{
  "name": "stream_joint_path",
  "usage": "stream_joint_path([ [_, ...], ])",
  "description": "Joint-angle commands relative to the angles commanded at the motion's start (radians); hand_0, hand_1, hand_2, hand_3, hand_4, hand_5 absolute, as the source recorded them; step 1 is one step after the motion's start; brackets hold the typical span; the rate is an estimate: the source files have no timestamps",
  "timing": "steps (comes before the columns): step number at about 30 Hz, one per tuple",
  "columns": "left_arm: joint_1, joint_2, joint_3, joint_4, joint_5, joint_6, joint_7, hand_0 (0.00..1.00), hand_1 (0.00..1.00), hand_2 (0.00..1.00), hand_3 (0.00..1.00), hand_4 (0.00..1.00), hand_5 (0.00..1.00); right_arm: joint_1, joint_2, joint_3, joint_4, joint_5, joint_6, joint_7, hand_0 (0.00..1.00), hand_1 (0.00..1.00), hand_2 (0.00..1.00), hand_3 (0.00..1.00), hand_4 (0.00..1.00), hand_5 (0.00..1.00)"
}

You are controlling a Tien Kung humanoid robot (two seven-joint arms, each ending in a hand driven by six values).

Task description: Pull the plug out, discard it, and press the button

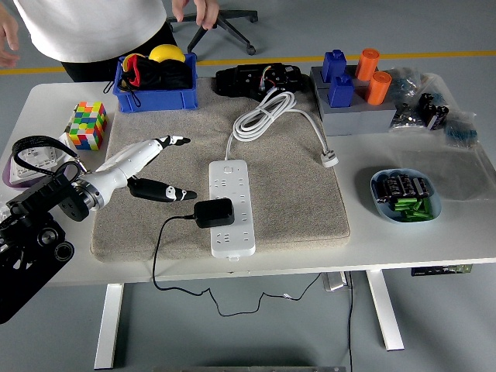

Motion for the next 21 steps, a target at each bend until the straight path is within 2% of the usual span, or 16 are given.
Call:
stream_joint_path([
  [3,-0.011,-0.003,0.036,0.004,-0.001,0.008,-0.001,0.858,0.807,0.786,0.860,0.998,0.372,0.001,0.001,-0.001,0.000,0.001,0.000,0.000,0.749,0.666,0.656,0.622,0.673,0.511],
  [4,-0.014,-0.003,0.048,0.005,-0.003,0.008,0.001,0.835,0.751,0.714,0.805,0.998,0.257,0.001,0.001,-0.001,0.000,0.001,0.000,0.001,0.749,0.666,0.656,0.622,0.673,0.513],
  [9,-0.034,-0.005,0.113,0.008,0.004,0.019,0.001,0.835,0.751,0.714,0.805,0.998,0.257,0.003,0.000,-0.004,0.001,0.002,-0.001,0.001,0.749,0.666,0.656,0.622,0.673,0.513],
  [10,-0.038,-0.007,0.130,0.011,0.010,0.025,0.000,0.819,0.729,0.684,0.775,0.998,0.216,0.004,-0.001,-0.006,0.000,0.003,-0.001,0.001,0.749,0.666,0.656,0.622,0.674,0.512],
  [15,-0.053,-0.016,0.170,0.028,0.031,0.049,-0.006,0.819,0.729,0.684,0.775,0.998,0.216,0.004,-0.001,-0.012,0.000,0.005,-0.001,0.002,0.749,0.666,0.656,0.622,0.674,0.512],
  [16,-0.056,-0.018,0.179,0.032,0.034,0.056,-0.007,0.795,0.696,0.648,0.739,0.998,0.178,0.004,-0.002,-0.014,0.000,0.006,-0.002,0.002,0.749,0.666,0.656,0.622,0.674,0.513],
  [21,-0.071,-0.031,0.217,0.052,0.059,0.094,-0.006,0.795,0.696,0.648,0.739,0.998,0.178,0.003,-0.003,-0.021,0.000,0.009,-0.002,0.002,0.749,0.666,0.656,0.622,0.674,0.513],
])
